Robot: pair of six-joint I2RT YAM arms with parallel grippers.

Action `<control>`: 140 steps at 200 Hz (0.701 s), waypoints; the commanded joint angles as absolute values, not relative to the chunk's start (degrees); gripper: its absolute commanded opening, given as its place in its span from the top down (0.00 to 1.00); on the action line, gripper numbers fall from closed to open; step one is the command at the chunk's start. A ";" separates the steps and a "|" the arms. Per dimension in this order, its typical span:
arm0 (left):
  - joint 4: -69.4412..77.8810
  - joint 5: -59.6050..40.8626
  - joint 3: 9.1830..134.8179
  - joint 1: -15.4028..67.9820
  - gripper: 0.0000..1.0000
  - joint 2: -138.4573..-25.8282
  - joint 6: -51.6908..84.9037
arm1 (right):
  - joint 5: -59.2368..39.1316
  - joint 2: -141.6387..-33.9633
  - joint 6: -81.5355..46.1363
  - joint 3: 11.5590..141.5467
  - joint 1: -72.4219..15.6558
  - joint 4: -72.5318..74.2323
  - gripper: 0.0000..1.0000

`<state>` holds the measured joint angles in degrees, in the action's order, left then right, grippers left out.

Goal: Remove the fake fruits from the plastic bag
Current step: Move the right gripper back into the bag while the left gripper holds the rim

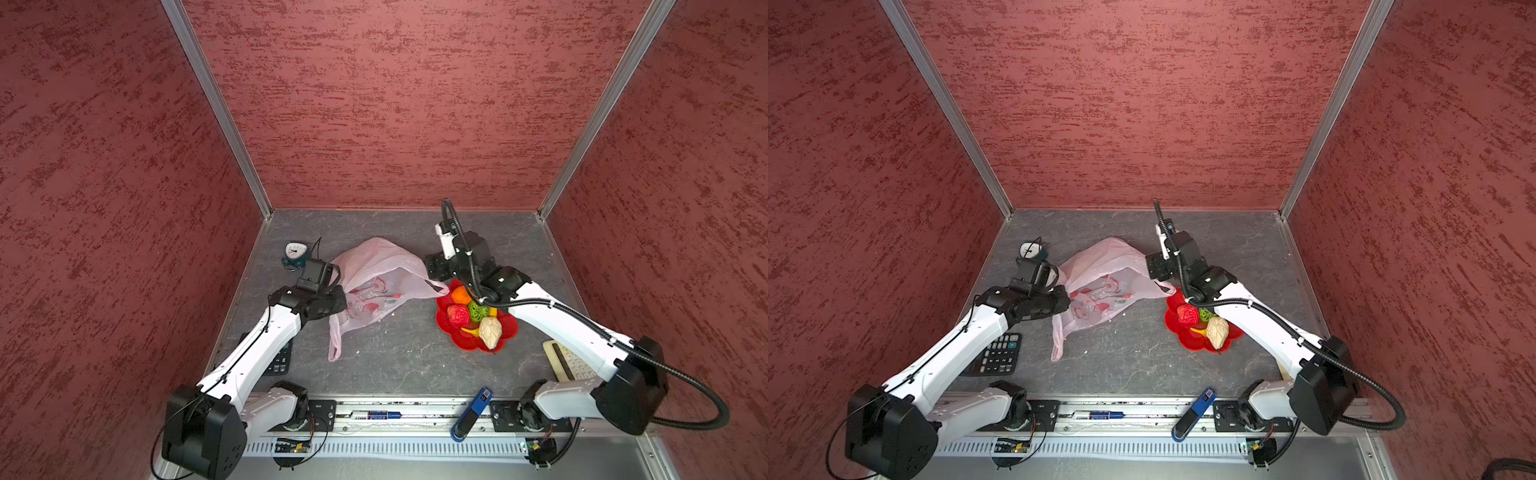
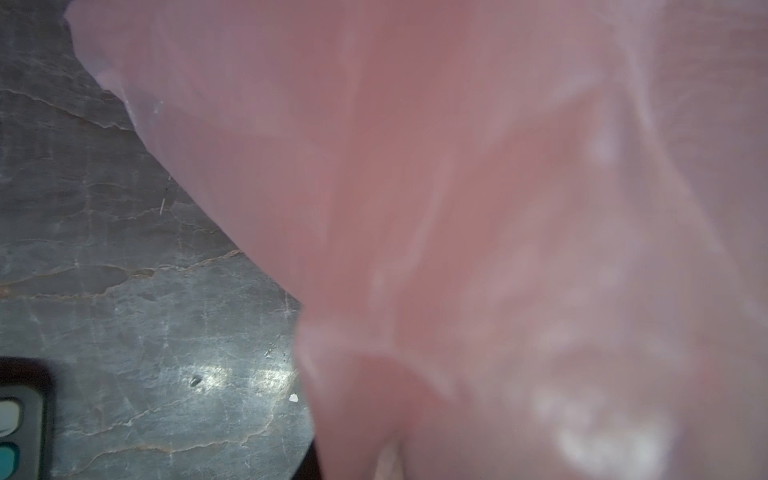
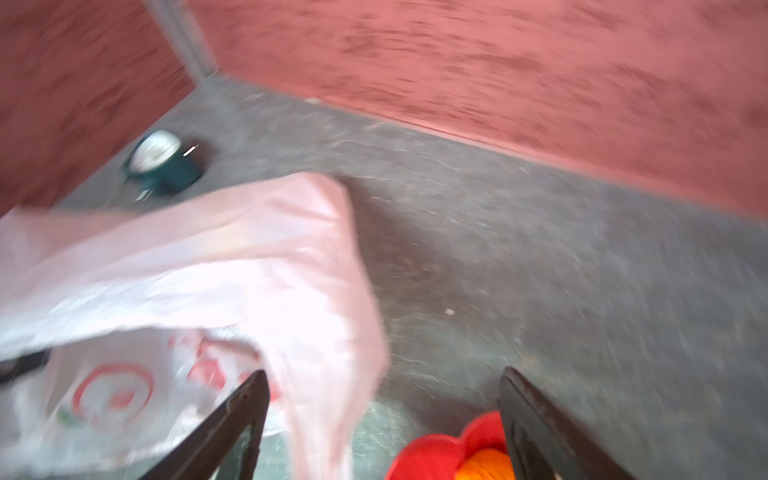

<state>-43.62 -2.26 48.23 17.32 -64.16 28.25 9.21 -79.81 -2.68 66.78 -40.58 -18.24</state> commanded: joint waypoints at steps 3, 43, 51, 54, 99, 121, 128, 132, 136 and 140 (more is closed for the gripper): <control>-45.75 0.08 50.30 17.40 0.78 -63.91 27.77 | 11.05 -82.92 9.77 69.44 -44.26 -18.68 0.12; -46.55 0.53 50.28 17.30 0.79 -62.72 25.93 | 15.49 -90.41 16.78 74.74 -49.65 -19.90 0.11; -46.32 0.13 49.89 17.21 0.79 -62.43 25.85 | 16.98 -92.29 17.94 76.25 -50.35 -20.33 0.11; -46.18 0.02 49.78 17.21 0.79 -62.33 25.77 | 17.50 -93.00 18.41 76.75 -50.55 -20.53 0.11; -44.76 -1.63 47.59 16.95 0.79 -60.66 25.42 | 21.67 -102.96 22.88 85.03 -52.29 -20.98 0.11; -43.71 -2.70 46.46 16.70 0.79 -60.12 25.40 | 22.19 -107.40 24.86 88.62 -52.63 -19.00 0.11; -43.50 -2.95 46.26 16.61 0.79 -60.01 25.40 | 22.46 -108.81 25.54 89.91 -52.65 -18.02 0.11; -43.30 -3.11 46.06 16.61 0.79 -60.03 25.40 | 22.69 -109.58 25.85 90.54 -52.71 -17.28 0.11; -43.18 -3.23 45.88 16.60 0.79 -59.95 25.44 | 22.75 -110.37 26.31 91.23 -52.73 -16.68 0.11; -43.00 -3.33 45.71 16.52 0.79 -59.94 25.49 | 22.70 -111.13 26.71 91.96 -52.73 -16.23 0.11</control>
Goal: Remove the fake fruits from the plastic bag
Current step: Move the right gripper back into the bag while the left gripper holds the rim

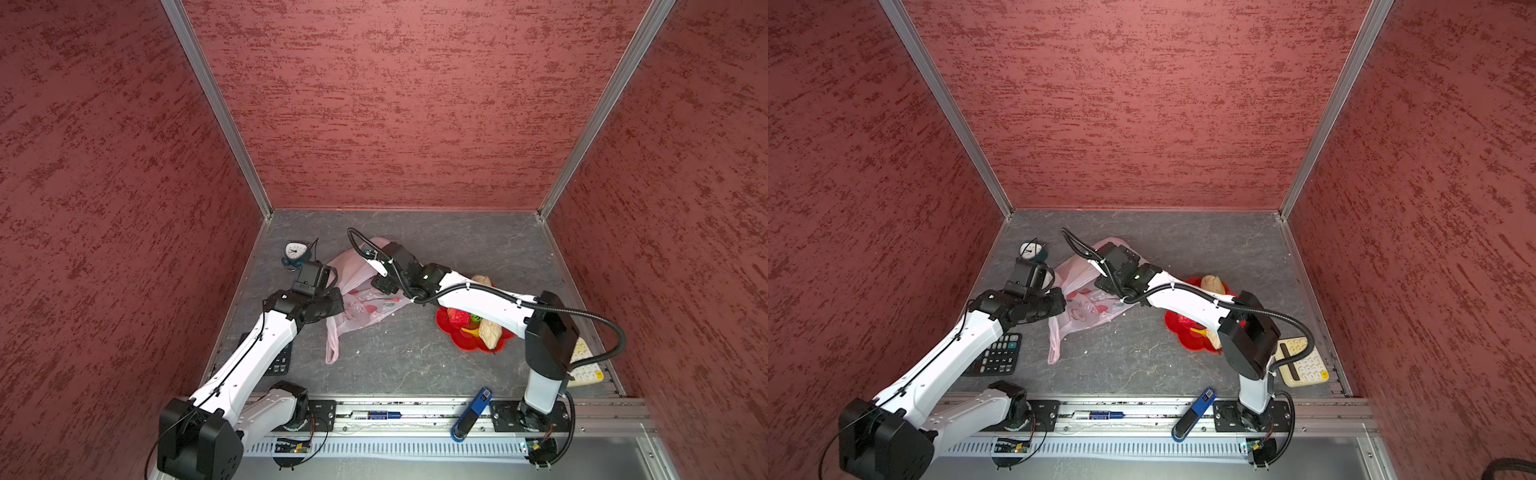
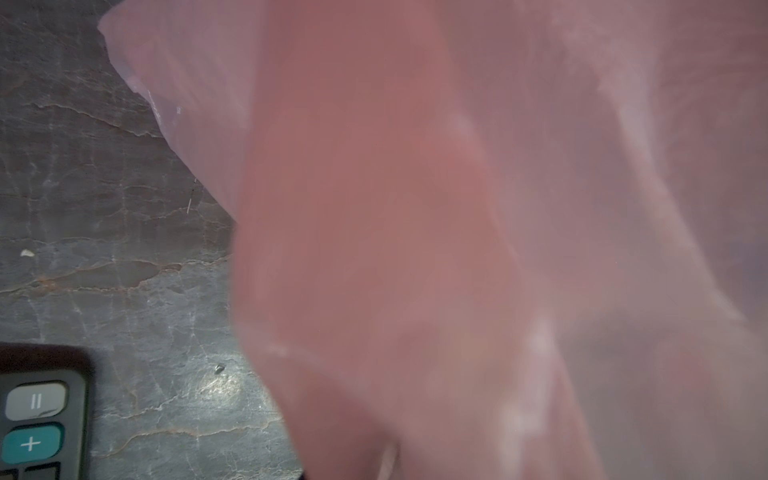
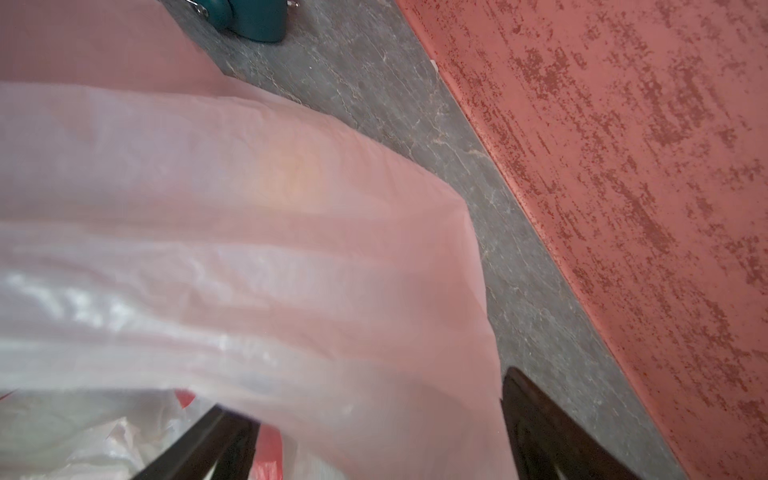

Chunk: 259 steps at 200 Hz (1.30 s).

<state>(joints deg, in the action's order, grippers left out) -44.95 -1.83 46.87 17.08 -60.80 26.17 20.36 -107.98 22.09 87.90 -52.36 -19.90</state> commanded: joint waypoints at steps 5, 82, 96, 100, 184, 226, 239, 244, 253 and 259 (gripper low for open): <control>-42.74 -3.46 45.48 16.44 0.79 -59.86 25.49 | 22.34 -112.06 27.31 92.88 -52.80 -15.84 0.11; -37.28 -3.77 43.51 15.22 0.80 -61.52 26.28 | 20.56 -123.40 33.04 102.38 -52.97 -12.12 0.32; -35.64 -3.77 43.77 14.53 0.80 -62.93 26.33 | 20.48 -122.76 33.07 100.58 -53.00 -9.44 0.49; -35.17 -3.73 43.87 14.32 0.80 -63.29 26.37 | 20.48 -122.43 33.05 99.97 -53.04 -8.63 0.54; -31.24 -4.48 45.97 13.49 0.80 -66.12 27.11 | 31.82 -111.68 39.52 80.85 -57.40 17.03 0.89; -30.59 -6.03 45.52 13.18 0.81 -65.57 27.51 | 36.66 -107.93 44.04 74.10 -59.84 28.62 0.91; -30.14 -6.73 45.04 13.18 0.81 -65.41 27.92 | 37.39 -107.15 45.52 72.86 -60.38 31.12 0.91; -30.01 -6.98 44.87 13.18 0.81 -65.31 28.10 | 37.60 -106.89 45.96 72.44 -60.53 31.89 0.92; -29.57 -7.40 44.49 13.18 0.81 -65.13 28.42 | 37.95 -106.49 47.05 71.66 -60.94 33.66 0.92; -29.32 -7.61 44.13 13.18 0.80 -64.97 28.69 | 38.19 -106.28 47.95 71.10 -61.26 34.88 0.92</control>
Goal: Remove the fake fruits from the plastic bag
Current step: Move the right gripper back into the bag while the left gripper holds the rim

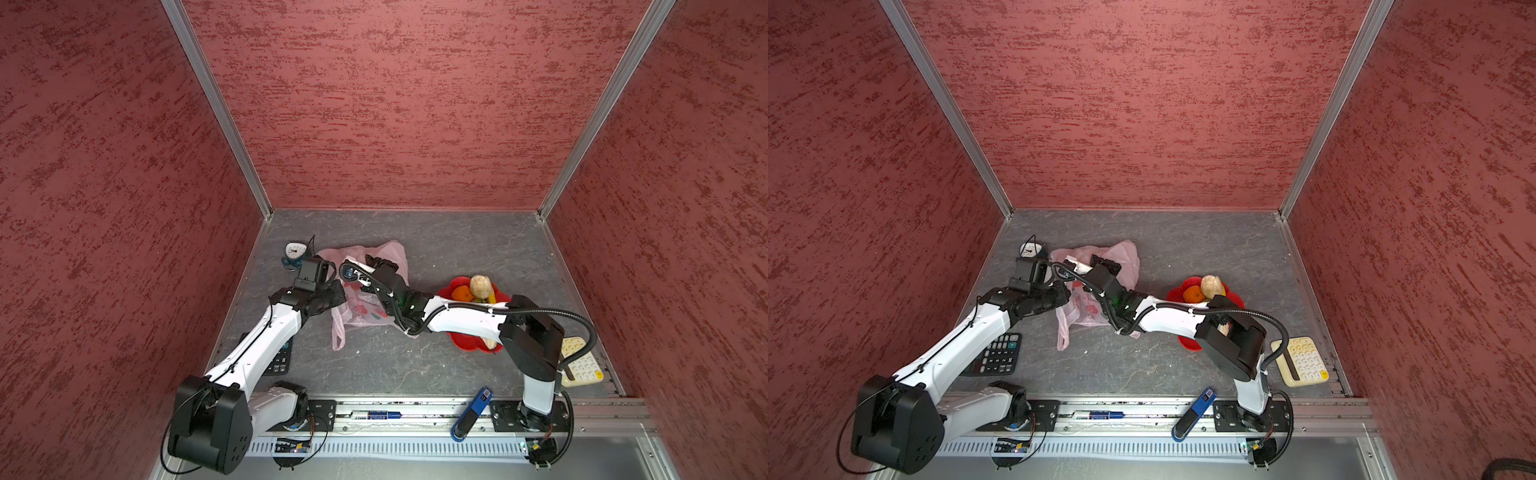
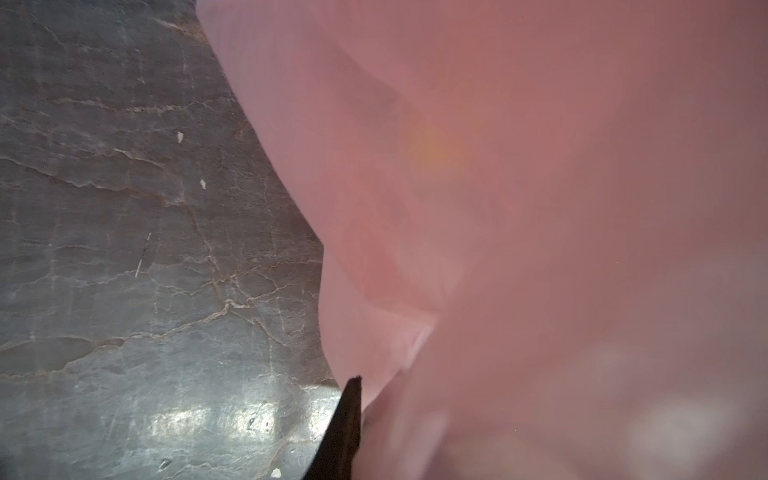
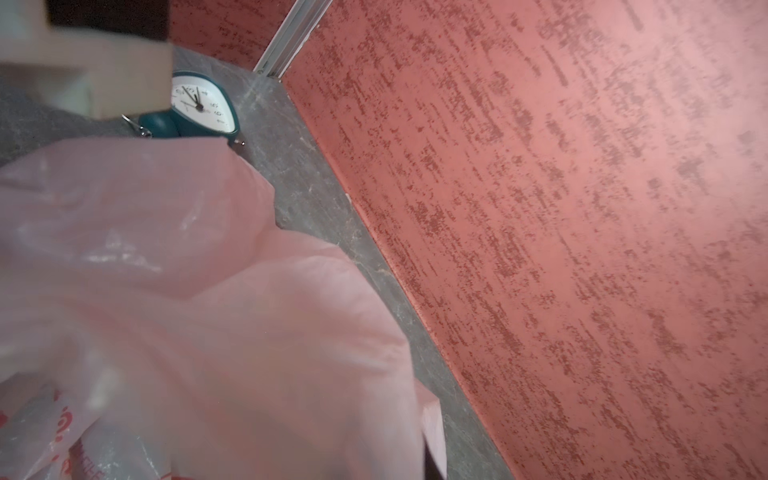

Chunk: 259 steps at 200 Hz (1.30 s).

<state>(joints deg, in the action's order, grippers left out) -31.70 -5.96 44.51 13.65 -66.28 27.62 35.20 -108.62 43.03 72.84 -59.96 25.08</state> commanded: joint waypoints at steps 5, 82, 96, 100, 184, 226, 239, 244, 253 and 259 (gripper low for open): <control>-29.12 -7.85 43.89 13.18 0.80 -64.80 28.94 | 38.39 -106.05 48.69 70.63 -61.49 35.99 0.92; -26.26 -9.59 40.02 13.27 0.80 -63.71 31.90 | 39.57 -103.64 55.02 61.32 -65.17 52.17 0.92; -26.76 -9.59 39.66 13.25 0.80 -63.91 32.35 | 40.40 -103.94 54.00 60.62 -65.13 51.80 0.91; -26.99 -9.58 39.64 13.26 0.80 -63.90 32.50 | 40.53 -103.97 53.34 60.57 -65.13 51.18 0.91; -36.57 -7.36 41.29 13.56 0.80 -57.33 34.47 | 42.94 -100.33 47.25 56.71 -65.35 48.42 0.89; -43.55 -8.83 43.09 13.62 0.81 -53.55 34.42 | 43.58 -101.78 40.80 56.61 -64.33 42.12 0.73; -44.99 -9.00 42.72 13.62 0.81 -53.59 33.89 | 43.00 -101.21 37.12 56.95 -64.04 38.12 0.57; -45.30 -9.25 42.71 13.62 0.81 -53.68 33.58 | 42.66 -100.87 35.53 57.38 -63.99 35.55 0.49; -45.85 -9.59 43.08 13.62 0.81 -53.94 33.25 | 41.88 -100.11 31.59 58.15 -63.90 30.73 0.38; -46.13 -9.86 43.48 13.62 0.81 -54.07 33.01 | 41.08 -99.42 29.41 58.64 -63.90 27.48 0.32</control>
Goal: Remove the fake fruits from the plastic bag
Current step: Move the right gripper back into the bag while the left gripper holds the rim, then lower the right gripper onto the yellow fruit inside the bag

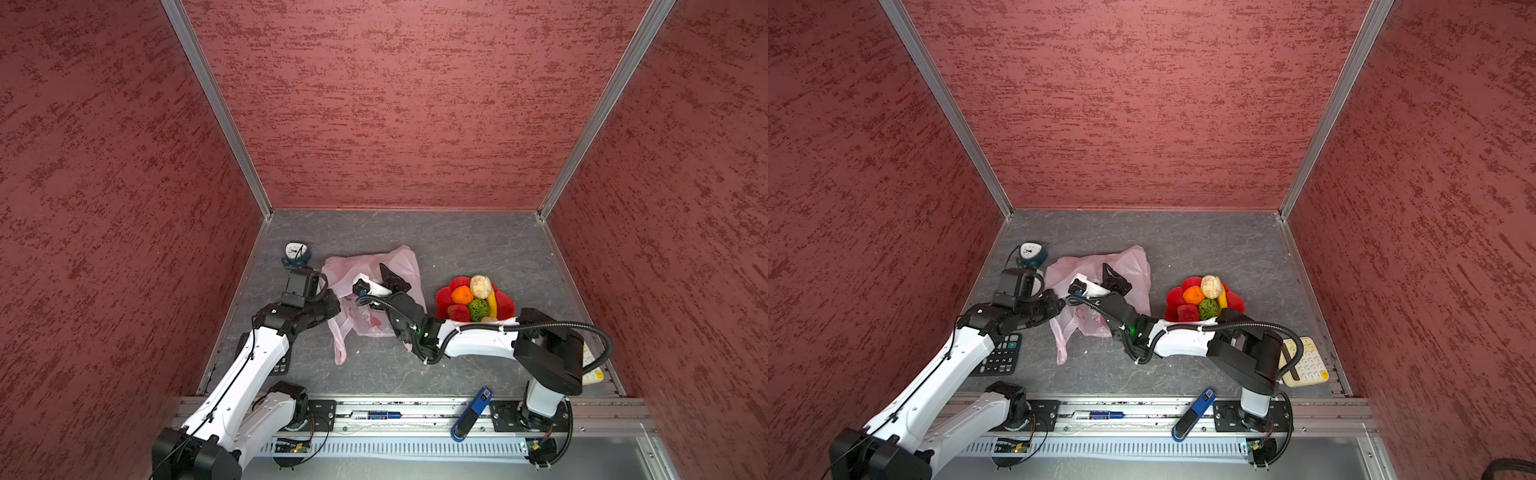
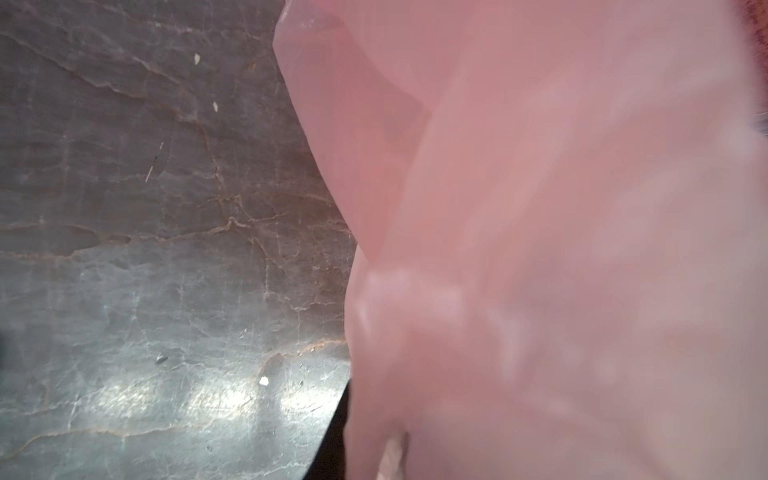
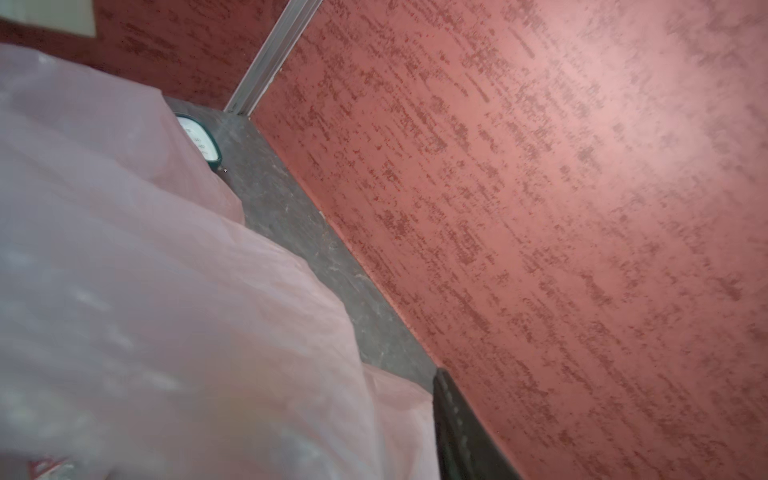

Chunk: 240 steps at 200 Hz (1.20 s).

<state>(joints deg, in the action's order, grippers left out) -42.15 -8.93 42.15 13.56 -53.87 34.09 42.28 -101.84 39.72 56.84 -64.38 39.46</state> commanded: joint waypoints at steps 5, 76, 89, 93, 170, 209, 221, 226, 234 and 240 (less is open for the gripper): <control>-46.27 -10.14 44.06 13.60 0.81 -54.22 32.88 | 40.54 -98.76 27.73 58.94 -63.93 24.94 0.29; -53.10 -12.54 54.43 13.27 0.82 -60.98 29.35 | 32.92 -82.22 12.13 61.29 -67.24 -4.26 0.20; -54.10 -13.00 56.06 13.27 0.82 -62.09 29.31 | 32.13 -80.08 11.58 62.66 -68.79 -8.12 0.25; -54.35 -13.21 56.51 13.32 0.82 -62.34 29.27 | 31.78 -79.71 11.53 63.15 -69.32 -9.19 0.28; -58.02 -14.60 61.76 13.46 0.81 -63.92 28.48 | 19.89 -86.66 10.00 65.59 -72.50 -11.19 0.86; -59.32 -14.45 62.41 13.49 0.81 -63.15 27.55 | 18.38 -94.07 8.55 62.50 -69.26 -4.74 0.91; -59.16 -14.56 62.13 13.47 0.81 -62.85 27.36 | 18.41 -96.05 8.14 62.29 -68.35 -2.63 0.91; -59.07 -14.64 61.95 13.47 0.81 -62.76 27.33 | 18.14 -96.85 8.01 62.37 -67.94 -1.98 0.91; -58.75 -14.80 61.69 13.43 0.81 -62.58 27.18 | 18.36 -98.07 7.54 62.81 -67.45 -1.23 0.91; -58.59 -15.05 61.54 13.51 0.81 -62.49 27.09 | 18.87 -99.01 7.47 63.25 -67.27 -0.85 0.91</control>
